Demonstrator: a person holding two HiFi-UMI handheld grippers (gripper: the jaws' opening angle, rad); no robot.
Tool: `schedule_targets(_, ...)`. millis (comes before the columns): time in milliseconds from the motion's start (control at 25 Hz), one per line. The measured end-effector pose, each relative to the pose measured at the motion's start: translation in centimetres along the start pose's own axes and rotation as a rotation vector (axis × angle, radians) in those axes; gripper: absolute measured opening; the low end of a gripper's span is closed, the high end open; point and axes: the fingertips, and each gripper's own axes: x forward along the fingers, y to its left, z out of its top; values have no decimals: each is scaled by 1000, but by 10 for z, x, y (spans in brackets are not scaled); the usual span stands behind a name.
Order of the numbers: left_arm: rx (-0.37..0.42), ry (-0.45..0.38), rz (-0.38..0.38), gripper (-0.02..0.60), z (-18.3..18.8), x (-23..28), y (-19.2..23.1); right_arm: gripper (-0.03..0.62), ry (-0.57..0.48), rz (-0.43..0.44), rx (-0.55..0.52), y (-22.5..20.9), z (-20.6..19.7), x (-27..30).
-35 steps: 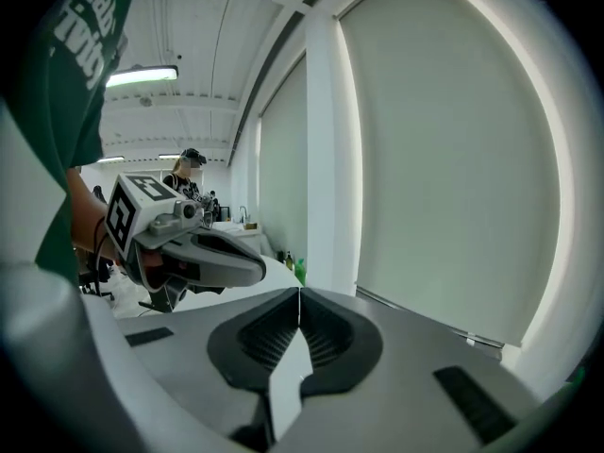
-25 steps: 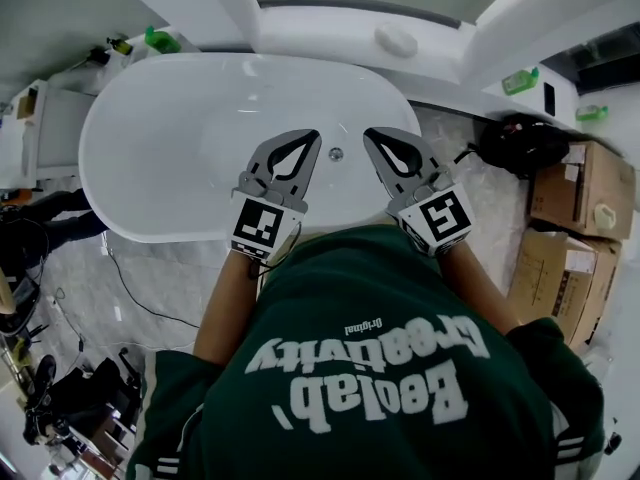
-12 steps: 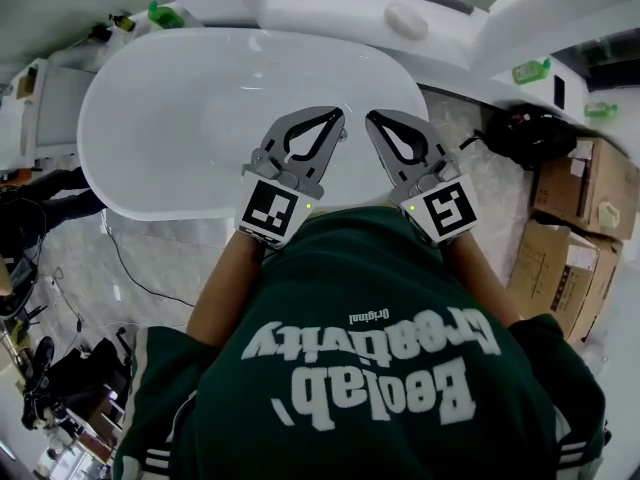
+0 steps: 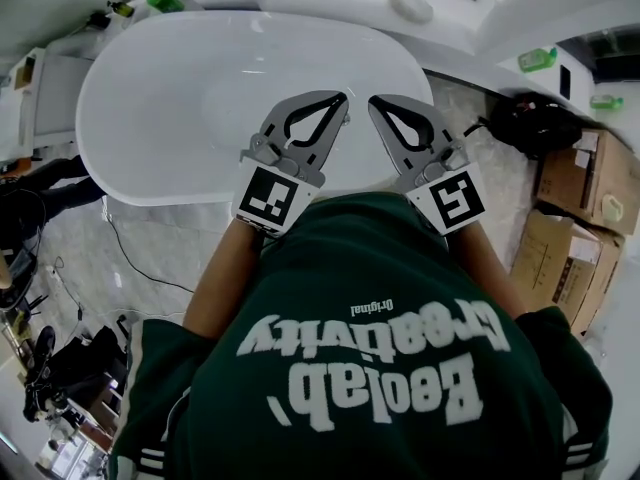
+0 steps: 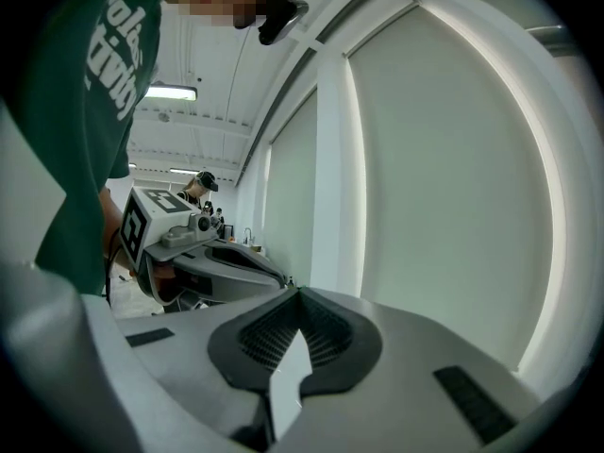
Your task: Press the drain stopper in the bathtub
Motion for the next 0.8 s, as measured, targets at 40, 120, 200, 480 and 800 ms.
schedule_targets(40,1,1,-2,8,0,-1,-1,14,2,2,-11,2,1,-1)
schedule_targets(120,1,1,-6,8,0,-2,-3,14,0,2,-11,5,2,-2)
schedule_targets(200,-2,2,-6,8,-1,-3,-5,14,-2,-1,-5,6,3,-2)
schedule_targets(480,3,19,0,8,-3,-9,-6,14,-3,1,3,8,2,-3)
schedule_targets(800,-9,18,8,8,-4,-11,-5,14,5,11,6,13,-1,-2)
